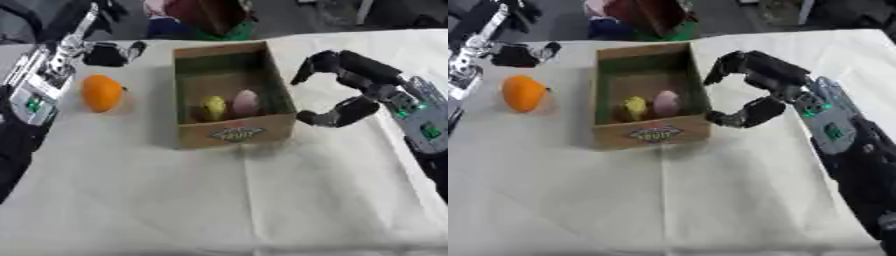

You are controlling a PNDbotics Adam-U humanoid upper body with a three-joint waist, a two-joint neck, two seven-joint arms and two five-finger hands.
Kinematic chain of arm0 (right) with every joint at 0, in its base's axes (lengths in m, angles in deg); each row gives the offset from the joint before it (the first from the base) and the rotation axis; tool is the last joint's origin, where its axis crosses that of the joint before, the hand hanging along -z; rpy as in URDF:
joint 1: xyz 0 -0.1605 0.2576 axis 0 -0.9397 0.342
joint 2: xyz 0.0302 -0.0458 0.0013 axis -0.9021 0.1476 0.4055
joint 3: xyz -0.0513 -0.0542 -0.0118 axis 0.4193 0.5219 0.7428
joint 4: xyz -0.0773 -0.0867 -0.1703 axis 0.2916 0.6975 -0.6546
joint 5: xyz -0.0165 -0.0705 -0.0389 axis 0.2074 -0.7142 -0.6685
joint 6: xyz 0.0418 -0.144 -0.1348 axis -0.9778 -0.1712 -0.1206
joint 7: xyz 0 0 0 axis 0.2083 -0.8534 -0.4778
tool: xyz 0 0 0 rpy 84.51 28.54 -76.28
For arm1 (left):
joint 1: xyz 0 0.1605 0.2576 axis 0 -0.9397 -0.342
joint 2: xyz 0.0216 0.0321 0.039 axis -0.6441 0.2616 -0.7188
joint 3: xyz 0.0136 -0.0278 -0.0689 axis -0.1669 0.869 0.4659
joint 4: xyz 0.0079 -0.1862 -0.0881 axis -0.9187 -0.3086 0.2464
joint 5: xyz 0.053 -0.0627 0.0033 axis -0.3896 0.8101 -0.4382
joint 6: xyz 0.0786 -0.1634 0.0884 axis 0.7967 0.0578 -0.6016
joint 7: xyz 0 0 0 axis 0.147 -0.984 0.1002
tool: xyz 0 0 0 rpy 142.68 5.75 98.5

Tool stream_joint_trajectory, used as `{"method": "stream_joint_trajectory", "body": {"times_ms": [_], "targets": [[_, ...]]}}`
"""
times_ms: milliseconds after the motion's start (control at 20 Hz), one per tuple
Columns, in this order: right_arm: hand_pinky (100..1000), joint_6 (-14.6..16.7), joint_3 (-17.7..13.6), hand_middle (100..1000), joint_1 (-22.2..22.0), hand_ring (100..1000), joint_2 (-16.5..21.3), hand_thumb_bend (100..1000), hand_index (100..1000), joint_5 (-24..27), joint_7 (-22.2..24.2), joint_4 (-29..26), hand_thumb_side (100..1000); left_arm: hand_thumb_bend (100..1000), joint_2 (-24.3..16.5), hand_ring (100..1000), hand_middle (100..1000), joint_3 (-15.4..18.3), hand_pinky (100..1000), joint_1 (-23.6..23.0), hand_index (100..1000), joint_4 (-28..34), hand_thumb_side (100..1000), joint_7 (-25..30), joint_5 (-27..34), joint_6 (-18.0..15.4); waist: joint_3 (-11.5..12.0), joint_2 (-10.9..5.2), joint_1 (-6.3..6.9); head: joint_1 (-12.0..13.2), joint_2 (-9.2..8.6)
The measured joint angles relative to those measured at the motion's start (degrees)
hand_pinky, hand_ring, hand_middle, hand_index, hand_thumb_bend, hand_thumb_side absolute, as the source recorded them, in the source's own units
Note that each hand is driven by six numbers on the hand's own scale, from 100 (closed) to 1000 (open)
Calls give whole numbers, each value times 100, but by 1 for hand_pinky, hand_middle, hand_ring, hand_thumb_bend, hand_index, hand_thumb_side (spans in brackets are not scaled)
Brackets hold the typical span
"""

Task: Pick up objects on the table and place them in the box.

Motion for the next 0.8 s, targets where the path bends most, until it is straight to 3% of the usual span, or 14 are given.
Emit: {"method": "stream_joint_trajectory", "body": {"times_ms": [550, 650, 800], "targets": [[688, 8, -1, 627, -45, 661, 1, 420, 737, -25, -12, 0, 576, 471, 164, 589, 614, 199, 667, -35, 765, -1480, 274, -47, -691, 71, -17, 28, -73, -33, 1], [687, 8, -1, 626, -45, 660, 1, 420, 736, -28, -15, 0, 574, 415, 236, 543, 554, 200, 638, 27, 717, -1669, 246, -49, -831, 20, -23, 28, -72, -34, 1], [687, -3, -1, 626, -45, 660, 1, 420, 736, -34, -29, 0, 574, 222, 327, 398, 365, 225, 544, 124, 522, -1845, 181, -268, -1031, -22, -43, 28, -70, -34, 1]]}}
